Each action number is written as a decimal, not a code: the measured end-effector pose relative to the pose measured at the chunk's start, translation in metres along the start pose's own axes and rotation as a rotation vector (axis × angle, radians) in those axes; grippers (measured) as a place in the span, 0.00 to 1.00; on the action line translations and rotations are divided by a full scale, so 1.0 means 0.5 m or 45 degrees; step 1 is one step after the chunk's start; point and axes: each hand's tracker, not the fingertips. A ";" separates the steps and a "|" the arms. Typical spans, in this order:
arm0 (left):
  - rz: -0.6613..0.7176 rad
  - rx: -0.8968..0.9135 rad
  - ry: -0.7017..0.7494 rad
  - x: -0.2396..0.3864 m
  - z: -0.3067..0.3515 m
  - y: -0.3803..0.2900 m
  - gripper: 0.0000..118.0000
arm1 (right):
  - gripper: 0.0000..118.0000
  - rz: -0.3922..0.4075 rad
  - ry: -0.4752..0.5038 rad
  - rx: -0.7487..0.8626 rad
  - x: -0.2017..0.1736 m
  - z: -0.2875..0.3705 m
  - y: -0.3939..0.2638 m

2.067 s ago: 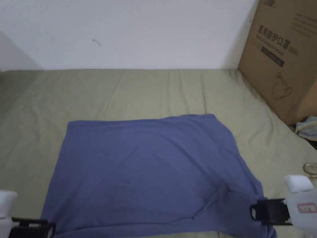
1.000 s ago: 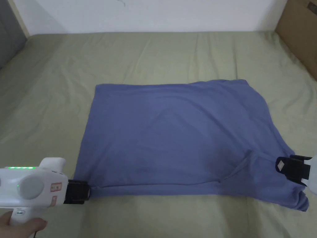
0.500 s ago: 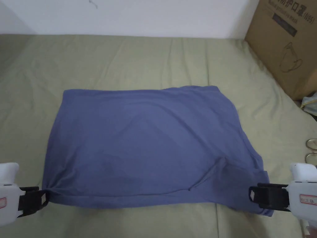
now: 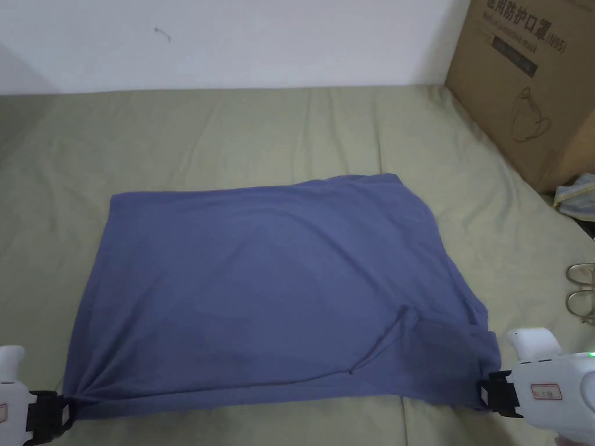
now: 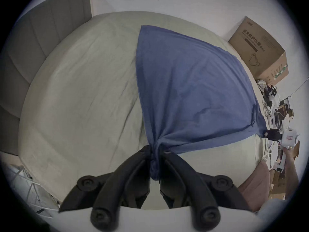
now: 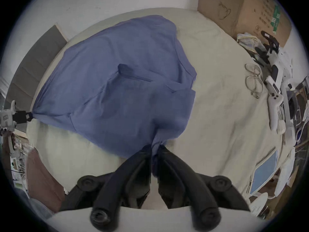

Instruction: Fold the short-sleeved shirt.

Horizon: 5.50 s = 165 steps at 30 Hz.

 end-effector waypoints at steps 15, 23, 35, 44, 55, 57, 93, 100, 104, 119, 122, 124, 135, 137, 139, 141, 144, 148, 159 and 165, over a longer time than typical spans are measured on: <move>0.067 0.020 -0.102 -0.019 0.065 0.107 0.07 | 0.05 -0.225 0.242 0.059 0.053 0.131 0.119; 0.115 -0.042 -0.128 -0.033 -0.028 0.298 0.07 | 0.05 -0.315 0.257 0.058 0.065 0.062 0.356; 0.215 -0.013 -0.062 -0.048 -0.182 0.373 0.68 | 0.45 -0.556 0.185 0.044 0.064 -0.153 0.459; 0.043 0.224 -0.006 -0.026 -0.061 0.282 0.95 | 0.77 -0.289 0.086 0.266 -0.008 -0.028 0.358; -0.110 0.184 0.189 0.003 0.000 0.133 0.00 | 0.00 -0.050 0.061 0.316 -0.104 0.042 0.221; 0.000 0.155 0.160 -0.014 -0.024 0.140 0.02 | 0.00 -0.044 0.066 0.306 -0.110 0.049 0.223; -0.070 0.051 0.146 -0.015 -0.163 0.214 0.03 | 0.81 -0.467 -0.053 -0.013 0.111 -0.169 0.303; -0.058 0.036 0.127 -0.020 -0.151 0.227 0.03 | 0.07 -0.193 -0.013 0.035 0.045 -0.111 0.302; -0.024 0.006 0.116 -0.029 -0.139 0.243 0.03 | 0.07 -0.151 -0.044 0.031 0.063 -0.080 0.306; -0.006 -0.071 -0.007 -0.061 0.009 0.123 0.03 | 0.07 -0.163 0.008 -0.051 0.079 0.070 0.150; -0.020 -0.072 -0.020 -0.066 -0.008 0.080 0.03 | 0.07 -0.230 0.016 -0.083 0.086 0.043 0.104; -0.015 -0.083 -0.010 -0.067 -0.026 0.066 0.05 | 0.07 -0.258 0.025 -0.111 0.089 0.019 0.089; 0.062 0.206 0.074 -0.014 0.058 0.099 0.95 | 0.84 -0.071 -0.235 0.090 -0.048 0.084 0.139; 0.018 0.214 0.054 0.022 0.065 0.119 0.96 | 0.84 -0.055 -0.170 0.156 -0.087 0.096 0.166; -0.085 0.169 0.075 0.050 0.053 0.133 0.86 | 0.76 -0.071 -0.087 0.185 -0.124 0.096 0.185; -0.195 0.193 0.067 0.076 0.052 0.140 0.67 | 0.51 -0.027 0.011 0.165 -0.158 0.089 0.200; -0.309 0.164 0.116 0.105 0.032 0.150 0.00 | 0.01 -0.022 0.030 0.264 -0.187 0.074 0.217; -0.165 0.189 -0.019 0.077 0.012 0.224 0.00 | 0.01 0.018 0.043 0.294 -0.197 0.059 0.258; -0.064 0.071 0.053 -0.036 -0.237 0.548 0.99 | 0.01 -0.009 0.032 0.248 -0.143 0.007 0.327; -0.155 0.015 0.097 -0.035 -0.356 0.597 0.99 | 0.01 -0.073 0.032 0.181 -0.101 -0.026 0.320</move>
